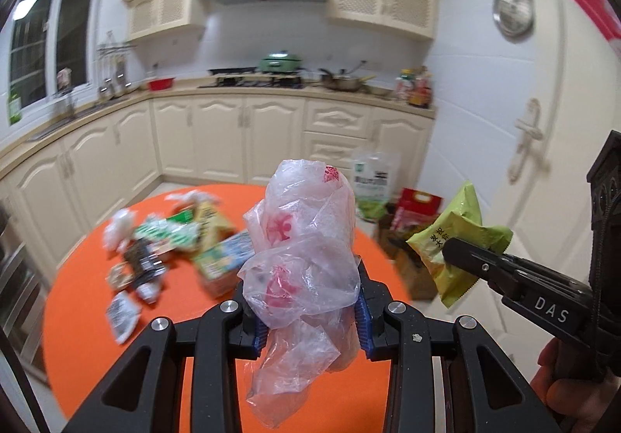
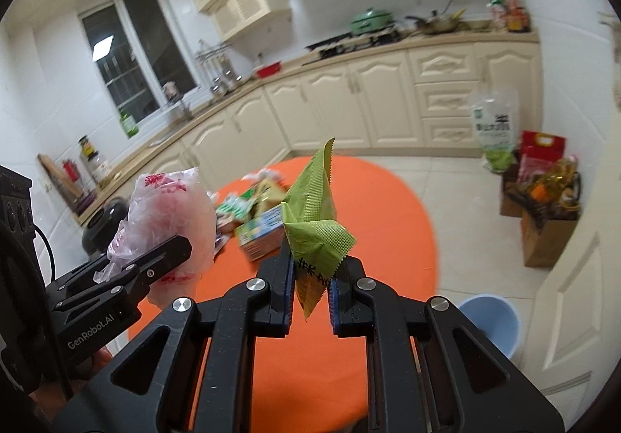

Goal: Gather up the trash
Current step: 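Carry both items to the blue bin and open both tools over it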

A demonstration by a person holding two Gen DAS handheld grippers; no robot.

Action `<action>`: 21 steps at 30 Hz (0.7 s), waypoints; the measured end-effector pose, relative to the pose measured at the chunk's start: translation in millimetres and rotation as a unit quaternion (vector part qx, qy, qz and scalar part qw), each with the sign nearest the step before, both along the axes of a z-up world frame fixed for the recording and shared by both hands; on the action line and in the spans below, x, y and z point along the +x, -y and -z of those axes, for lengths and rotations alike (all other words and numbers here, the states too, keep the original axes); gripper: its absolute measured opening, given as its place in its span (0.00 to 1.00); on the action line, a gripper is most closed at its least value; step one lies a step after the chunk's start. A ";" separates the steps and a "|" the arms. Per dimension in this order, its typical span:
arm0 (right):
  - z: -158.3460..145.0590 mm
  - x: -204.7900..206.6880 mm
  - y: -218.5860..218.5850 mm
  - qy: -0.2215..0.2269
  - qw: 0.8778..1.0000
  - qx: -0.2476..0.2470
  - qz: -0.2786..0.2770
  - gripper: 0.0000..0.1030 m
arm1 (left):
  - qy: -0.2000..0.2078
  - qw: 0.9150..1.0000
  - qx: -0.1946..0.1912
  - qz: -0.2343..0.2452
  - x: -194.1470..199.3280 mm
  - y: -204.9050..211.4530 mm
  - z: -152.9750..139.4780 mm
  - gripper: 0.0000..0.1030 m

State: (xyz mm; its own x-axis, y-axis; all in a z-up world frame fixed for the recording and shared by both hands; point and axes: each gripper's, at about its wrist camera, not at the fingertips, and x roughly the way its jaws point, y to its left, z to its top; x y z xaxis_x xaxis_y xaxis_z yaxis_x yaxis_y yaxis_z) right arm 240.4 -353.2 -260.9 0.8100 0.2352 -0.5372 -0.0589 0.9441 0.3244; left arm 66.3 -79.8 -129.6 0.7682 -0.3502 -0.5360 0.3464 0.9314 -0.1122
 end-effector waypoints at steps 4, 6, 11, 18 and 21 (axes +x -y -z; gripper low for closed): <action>-3.3 -14.3 36.8 0.002 0.999 -0.005 0.038 0.13 | 0.002 0.999 0.001 0.040 1.9 32.6 -5.0 0.31; -2.4 -20.2 55.7 0.000 0.998 -0.006 0.058 0.13 | -0.006 0.998 0.002 0.056 21.6 58.8 -5.2 0.31; 6.0 -31.2 112.7 -0.015 0.994 -0.005 0.113 0.13 | -0.030 0.995 0.001 0.099 52.5 112.9 8.1 0.31; 40.7 -31.6 183.1 -0.055 0.986 0.010 0.159 0.13 | -0.065 0.989 0.005 0.130 104.4 176.0 40.4 0.31; 63.2 -24.2 203.3 -0.077 0.983 0.020 0.166 0.13 | -0.084 0.987 0.013 0.138 129.7 197.3 56.2 0.31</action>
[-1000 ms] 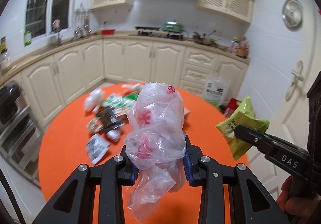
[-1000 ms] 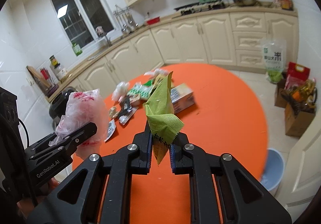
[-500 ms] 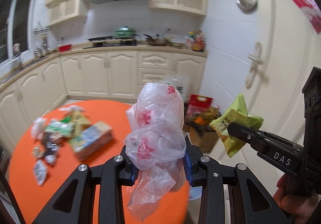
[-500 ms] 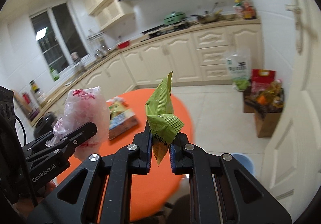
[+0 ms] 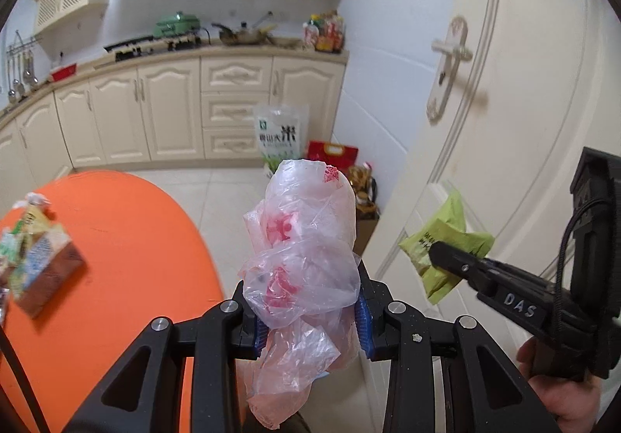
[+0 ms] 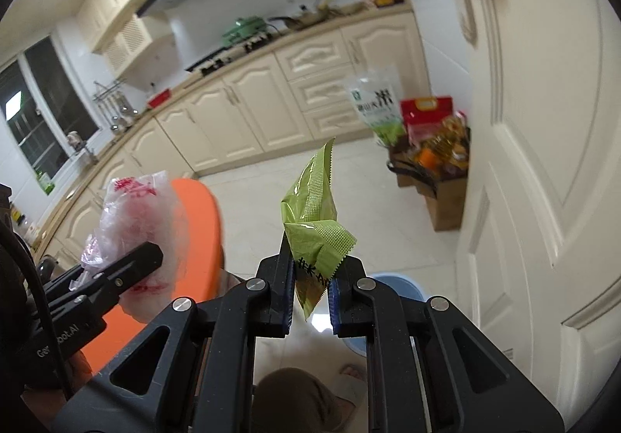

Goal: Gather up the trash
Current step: 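Carry both items to the blue bin and open both tools over it, then return both open tools to the orange table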

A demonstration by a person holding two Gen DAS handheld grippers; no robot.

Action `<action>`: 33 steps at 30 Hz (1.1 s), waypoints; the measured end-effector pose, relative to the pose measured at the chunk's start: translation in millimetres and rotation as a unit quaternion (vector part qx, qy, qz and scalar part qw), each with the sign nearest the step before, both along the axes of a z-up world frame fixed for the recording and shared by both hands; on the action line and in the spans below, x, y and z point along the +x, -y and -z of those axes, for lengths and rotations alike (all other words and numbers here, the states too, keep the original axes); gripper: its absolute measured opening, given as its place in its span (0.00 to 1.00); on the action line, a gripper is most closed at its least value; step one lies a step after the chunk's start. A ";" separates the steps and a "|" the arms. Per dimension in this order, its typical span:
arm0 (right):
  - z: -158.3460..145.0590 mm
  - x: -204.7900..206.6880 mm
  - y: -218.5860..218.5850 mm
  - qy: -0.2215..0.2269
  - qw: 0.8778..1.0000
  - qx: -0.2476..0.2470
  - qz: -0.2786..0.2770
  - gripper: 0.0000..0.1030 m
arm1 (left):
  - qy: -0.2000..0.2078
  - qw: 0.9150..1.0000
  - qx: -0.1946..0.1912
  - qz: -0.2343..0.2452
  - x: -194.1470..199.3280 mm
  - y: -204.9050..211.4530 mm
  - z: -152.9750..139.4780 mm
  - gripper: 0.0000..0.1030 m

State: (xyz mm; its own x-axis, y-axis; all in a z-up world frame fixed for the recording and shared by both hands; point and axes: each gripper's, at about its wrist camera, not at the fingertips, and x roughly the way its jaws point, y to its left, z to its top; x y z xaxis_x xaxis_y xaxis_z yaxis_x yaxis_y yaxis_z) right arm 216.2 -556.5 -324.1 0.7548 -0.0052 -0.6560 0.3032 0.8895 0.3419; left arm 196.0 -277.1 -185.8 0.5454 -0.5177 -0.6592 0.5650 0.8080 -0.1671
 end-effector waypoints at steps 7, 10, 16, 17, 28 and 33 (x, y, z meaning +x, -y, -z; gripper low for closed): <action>70.9 27.3 40.5 -0.060 0.997 0.042 0.008 0.13 | -0.052 0.998 0.041 0.015 60.9 54.9 51.4 0.31; 99.9 43.2 54.2 -0.084 0.995 0.061 0.009 0.13 | -0.075 0.995 0.064 0.025 87.8 81.7 77.5 0.31; 150.1 67.6 78.6 -0.118 0.987 0.106 0.010 0.13 | -0.112 0.988 0.101 0.028 145.5 135.9 115.3 0.32; 156.6 68.6 80.1 -0.121 0.986 0.112 0.010 0.13 | -0.118 0.987 0.105 0.028 155.8 145.0 118.6 0.33; 187.5 75.4 104.0 -0.132 0.979 0.150 0.049 0.67 | -0.099 0.982 0.158 0.019 207.3 199.1 134.4 0.87; 173.5 65.2 107.6 -0.122 0.979 0.149 0.071 0.89 | -0.090 0.983 0.162 0.011 186.5 194.3 135.4 0.91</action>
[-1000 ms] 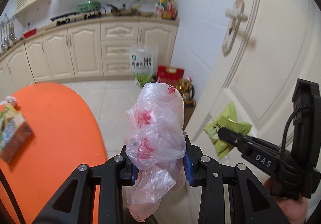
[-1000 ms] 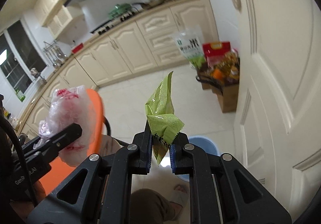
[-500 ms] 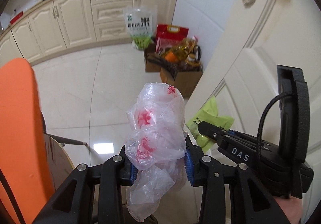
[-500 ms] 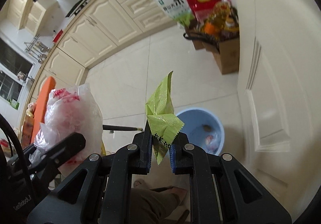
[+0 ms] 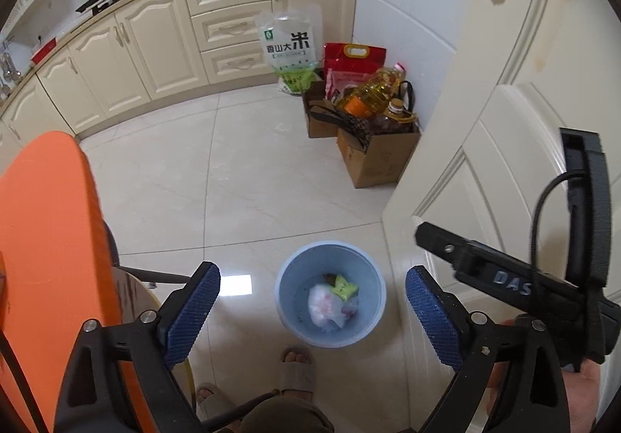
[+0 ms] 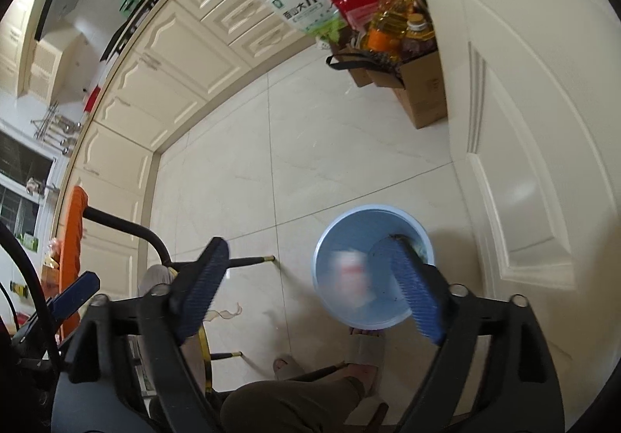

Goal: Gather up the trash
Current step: 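Return both open tools to the orange table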

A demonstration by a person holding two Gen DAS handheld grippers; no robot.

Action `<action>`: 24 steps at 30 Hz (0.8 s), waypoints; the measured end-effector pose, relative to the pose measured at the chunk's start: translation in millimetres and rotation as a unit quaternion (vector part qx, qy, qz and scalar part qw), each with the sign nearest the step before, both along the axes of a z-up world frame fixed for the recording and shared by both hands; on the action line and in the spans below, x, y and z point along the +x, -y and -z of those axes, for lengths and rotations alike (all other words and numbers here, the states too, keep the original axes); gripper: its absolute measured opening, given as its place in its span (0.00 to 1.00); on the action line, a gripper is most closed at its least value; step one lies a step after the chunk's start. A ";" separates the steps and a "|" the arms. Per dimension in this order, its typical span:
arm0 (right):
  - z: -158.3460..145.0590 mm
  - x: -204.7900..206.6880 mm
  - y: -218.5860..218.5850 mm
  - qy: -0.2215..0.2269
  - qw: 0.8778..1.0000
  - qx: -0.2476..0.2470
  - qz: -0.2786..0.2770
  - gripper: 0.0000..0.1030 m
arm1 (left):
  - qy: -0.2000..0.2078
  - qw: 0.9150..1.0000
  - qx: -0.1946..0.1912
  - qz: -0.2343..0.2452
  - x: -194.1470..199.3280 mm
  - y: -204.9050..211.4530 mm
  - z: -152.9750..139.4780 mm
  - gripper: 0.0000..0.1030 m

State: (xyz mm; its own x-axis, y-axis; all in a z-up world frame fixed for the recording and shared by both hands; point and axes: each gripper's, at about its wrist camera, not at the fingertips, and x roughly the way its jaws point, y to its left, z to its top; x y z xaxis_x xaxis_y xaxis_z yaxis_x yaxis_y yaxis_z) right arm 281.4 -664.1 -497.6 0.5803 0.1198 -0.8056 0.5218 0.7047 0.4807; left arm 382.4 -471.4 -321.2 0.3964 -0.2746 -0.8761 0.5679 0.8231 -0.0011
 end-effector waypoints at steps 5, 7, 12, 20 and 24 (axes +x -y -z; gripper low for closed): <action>-27.6 -12.8 -4.5 0.012 1.000 -0.015 0.016 1.00 | 0.026 1.000 -0.013 -0.002 -30.0 -23.8 -20.5 0.92; -42.2 -17.7 -9.1 0.020 0.999 -0.020 0.019 1.00 | 0.038 0.999 -0.022 -0.004 -43.5 -36.2 -32.7 0.92; -82.1 -28.0 -28.3 0.048 0.998 -0.036 0.020 1.00 | 0.073 0.996 -0.054 -0.017 -69.0 -75.0 -62.3 0.93; -163.7 -44.0 -97.3 0.111 0.991 -0.079 -0.007 1.00 | 0.143 0.983 -0.098 -0.067 -144.3 -195.2 -116.8 0.96; -197.8 -46.0 -143.4 0.140 0.984 -0.099 -0.040 1.00 | 0.175 0.973 -0.117 -0.097 -180.6 -250.9 -130.8 0.99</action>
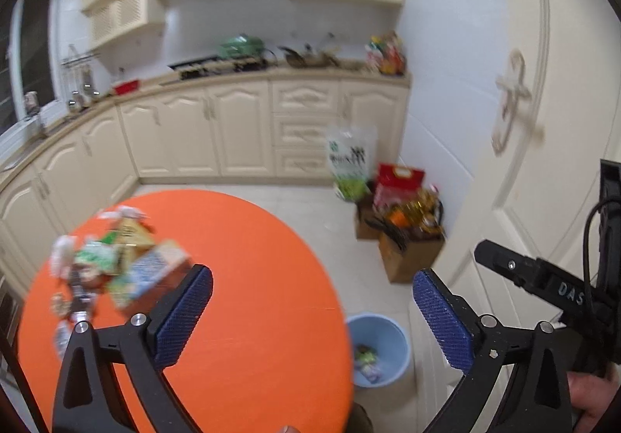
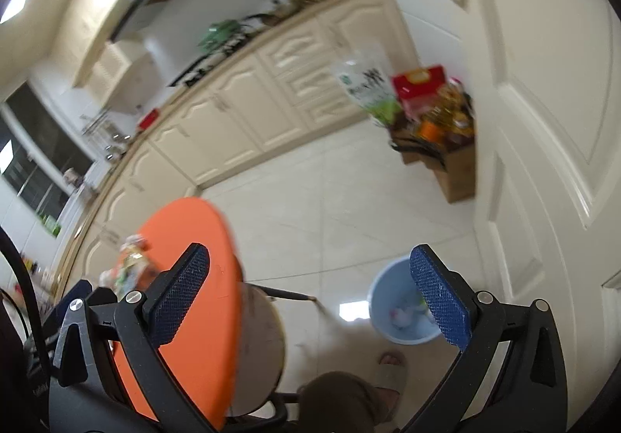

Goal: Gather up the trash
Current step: 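Return both open tools to the orange table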

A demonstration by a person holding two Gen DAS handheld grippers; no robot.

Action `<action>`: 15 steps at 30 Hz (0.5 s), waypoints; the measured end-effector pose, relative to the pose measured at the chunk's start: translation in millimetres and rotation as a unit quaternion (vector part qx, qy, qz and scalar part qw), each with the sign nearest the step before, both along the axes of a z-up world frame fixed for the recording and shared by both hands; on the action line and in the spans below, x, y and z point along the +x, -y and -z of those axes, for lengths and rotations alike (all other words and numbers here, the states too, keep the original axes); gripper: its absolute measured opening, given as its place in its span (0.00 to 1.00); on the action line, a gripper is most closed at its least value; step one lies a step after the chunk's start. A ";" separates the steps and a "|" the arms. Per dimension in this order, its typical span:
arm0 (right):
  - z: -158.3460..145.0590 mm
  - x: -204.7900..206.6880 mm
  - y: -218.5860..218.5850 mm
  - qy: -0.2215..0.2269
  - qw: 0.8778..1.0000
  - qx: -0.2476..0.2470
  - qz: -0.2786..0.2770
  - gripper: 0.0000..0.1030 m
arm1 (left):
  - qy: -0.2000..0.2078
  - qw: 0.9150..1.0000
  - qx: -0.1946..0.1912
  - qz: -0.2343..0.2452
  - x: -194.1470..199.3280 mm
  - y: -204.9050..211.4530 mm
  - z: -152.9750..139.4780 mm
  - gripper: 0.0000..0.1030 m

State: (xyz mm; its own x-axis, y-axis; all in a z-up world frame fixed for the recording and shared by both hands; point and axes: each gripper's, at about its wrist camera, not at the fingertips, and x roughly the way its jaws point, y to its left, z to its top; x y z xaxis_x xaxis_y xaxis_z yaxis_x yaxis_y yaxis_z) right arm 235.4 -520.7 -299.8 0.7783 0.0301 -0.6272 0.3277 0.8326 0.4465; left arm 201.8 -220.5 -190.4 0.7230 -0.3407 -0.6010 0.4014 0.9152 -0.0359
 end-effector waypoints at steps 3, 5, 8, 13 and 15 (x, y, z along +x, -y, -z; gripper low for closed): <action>-25.5 0.0 -41.2 0.020 0.999 -0.025 -0.031 1.00 | 0.020 0.999 -0.010 -0.028 -25.9 -37.2 -5.0 0.99; -42.2 0.9 -69.8 0.033 0.997 -0.041 -0.052 1.00 | 0.032 0.998 -0.016 -0.045 -44.3 -60.8 -9.4 0.99; -63.6 1.0 -113.4 0.052 0.993 -0.067 -0.081 1.00 | 0.047 0.996 -0.022 -0.071 -70.7 -90.9 -9.6 0.99; -88.7 -0.4 -178.9 0.077 0.984 -0.103 -0.121 1.00 | 0.070 0.991 -0.027 -0.113 -115.2 -136.8 -8.4 0.99; -97.1 -1.4 -204.6 0.087 0.980 -0.118 -0.135 1.00 | 0.076 0.988 -0.030 -0.130 -133.8 -157.3 -11.7 0.99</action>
